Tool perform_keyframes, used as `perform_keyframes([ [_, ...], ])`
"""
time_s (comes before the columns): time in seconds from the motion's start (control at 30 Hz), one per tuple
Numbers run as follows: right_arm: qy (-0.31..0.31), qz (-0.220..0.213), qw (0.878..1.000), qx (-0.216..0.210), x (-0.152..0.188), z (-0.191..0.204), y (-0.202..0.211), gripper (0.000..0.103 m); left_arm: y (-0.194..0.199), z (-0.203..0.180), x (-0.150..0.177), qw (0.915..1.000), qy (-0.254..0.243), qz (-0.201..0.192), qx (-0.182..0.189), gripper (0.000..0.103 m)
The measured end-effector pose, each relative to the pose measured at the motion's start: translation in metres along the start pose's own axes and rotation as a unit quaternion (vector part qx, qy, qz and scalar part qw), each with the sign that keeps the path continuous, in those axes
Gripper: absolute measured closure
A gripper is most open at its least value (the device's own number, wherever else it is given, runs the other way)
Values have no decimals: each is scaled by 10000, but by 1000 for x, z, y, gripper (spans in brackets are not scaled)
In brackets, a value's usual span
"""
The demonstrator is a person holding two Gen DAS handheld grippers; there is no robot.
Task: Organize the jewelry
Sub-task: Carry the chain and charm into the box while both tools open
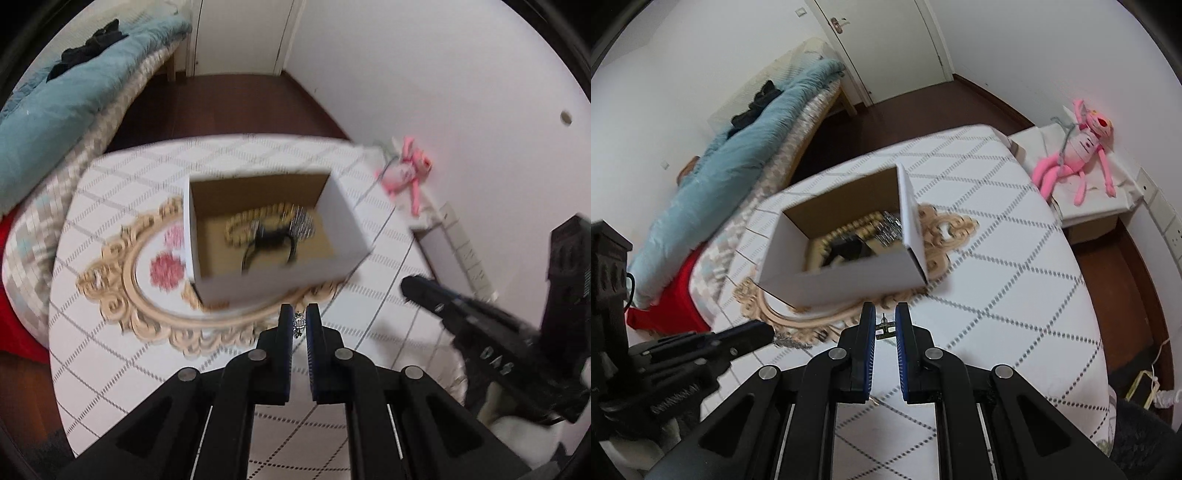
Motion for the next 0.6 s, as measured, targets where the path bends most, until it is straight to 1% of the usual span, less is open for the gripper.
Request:
perform_keyframes([
  [0.1,22,-68,9999,-143,-20,10,2,92,12,2,-30,9997,63,-219,42,99],
  [0.2,186,-104,9996,-192,-47,20,-4,92,7,9,-60,9994,156,-308,35,99],
  [0.27,257,-50,9994,-212,-60,24,-11,92,-3,18,-76,9993,242,-281,3,99],
  [0.4,360,298,9988,-165,-78,26,-42,92,-32,39,-86,9992,397,-23,-101,98],
  [0.53,505,705,9962,-13,-81,24,-72,92,-56,54,-84,9982,478,309,-191,98],
  [0.6,589,878,9944,57,-80,23,-85,92,-64,60,-83,9970,530,456,-344,97],
])
Point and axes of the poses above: each gripper's, at about its wrist camera, not at the fingertips, and y roughly against the way its jaws point, z to its left, x to its underside, the point moved 9 cm from there along -y, roughly the way its jaws point, and after that the axes turned 7 degrees about -z, right-handed, at the moved point
